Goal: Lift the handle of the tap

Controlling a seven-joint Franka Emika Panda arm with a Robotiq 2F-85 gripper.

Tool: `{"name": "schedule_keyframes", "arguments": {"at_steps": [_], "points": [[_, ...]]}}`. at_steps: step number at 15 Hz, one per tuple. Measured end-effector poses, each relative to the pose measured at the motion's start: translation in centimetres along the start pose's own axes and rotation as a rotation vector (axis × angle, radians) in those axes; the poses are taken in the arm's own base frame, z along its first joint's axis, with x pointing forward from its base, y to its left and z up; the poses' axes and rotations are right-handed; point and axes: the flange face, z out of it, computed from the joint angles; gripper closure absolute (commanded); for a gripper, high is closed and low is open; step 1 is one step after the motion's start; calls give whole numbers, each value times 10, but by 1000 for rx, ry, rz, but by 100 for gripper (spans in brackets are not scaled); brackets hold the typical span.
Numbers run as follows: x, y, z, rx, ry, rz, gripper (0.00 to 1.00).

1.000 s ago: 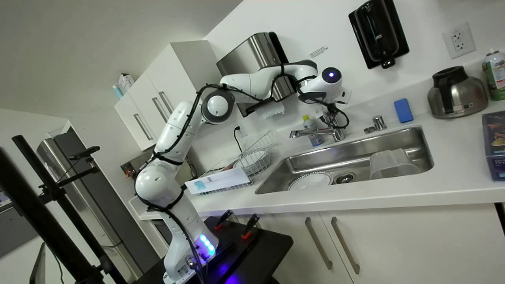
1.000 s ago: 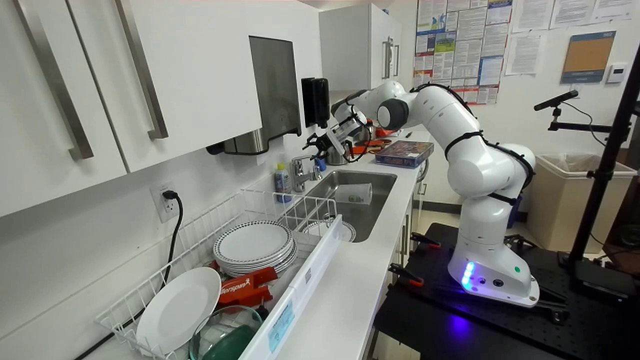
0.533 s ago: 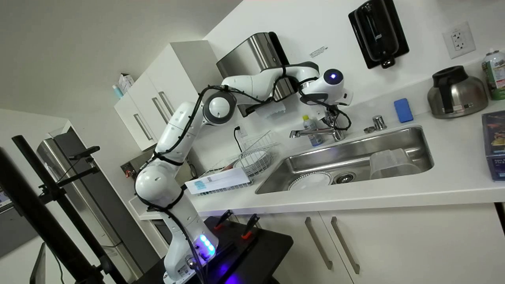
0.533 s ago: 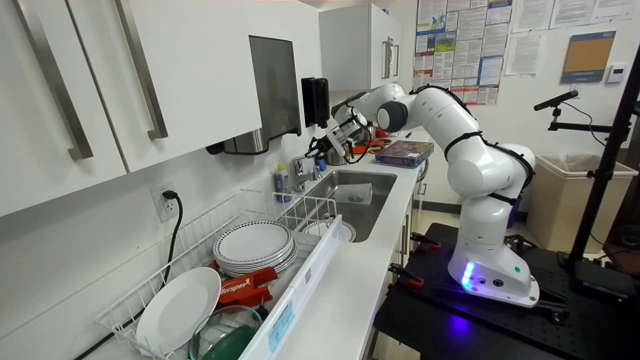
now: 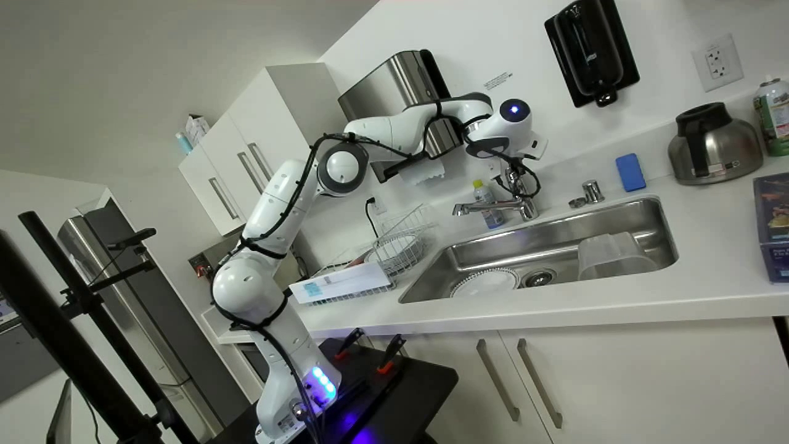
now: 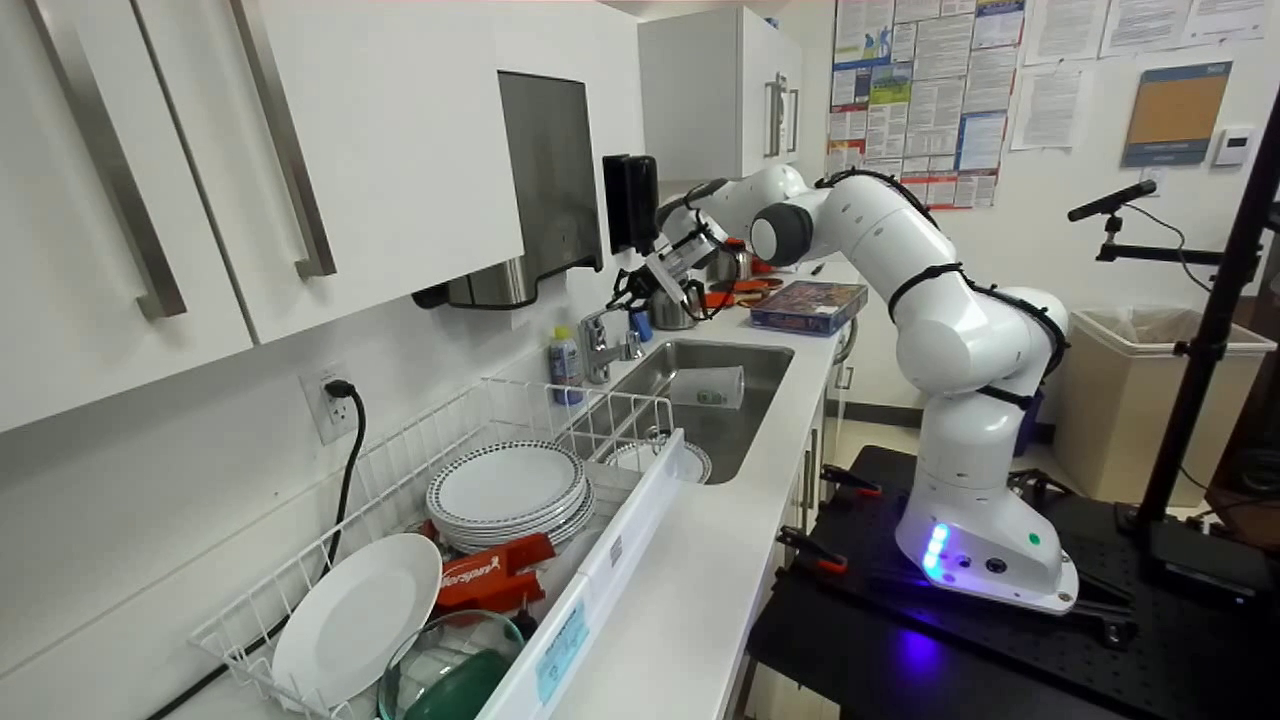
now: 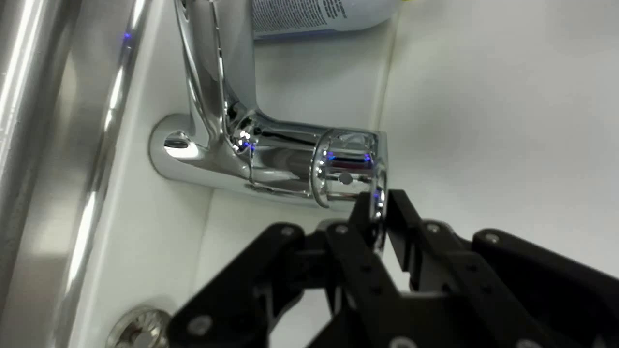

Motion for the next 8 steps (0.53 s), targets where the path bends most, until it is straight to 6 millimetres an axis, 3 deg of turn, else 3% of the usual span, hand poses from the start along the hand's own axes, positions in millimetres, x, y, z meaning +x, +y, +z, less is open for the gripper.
{"name": "schedule_keyframes", "arguments": {"at_steps": [8], "points": [[-5, -31, 4, -118, 36, 84, 97]]}}
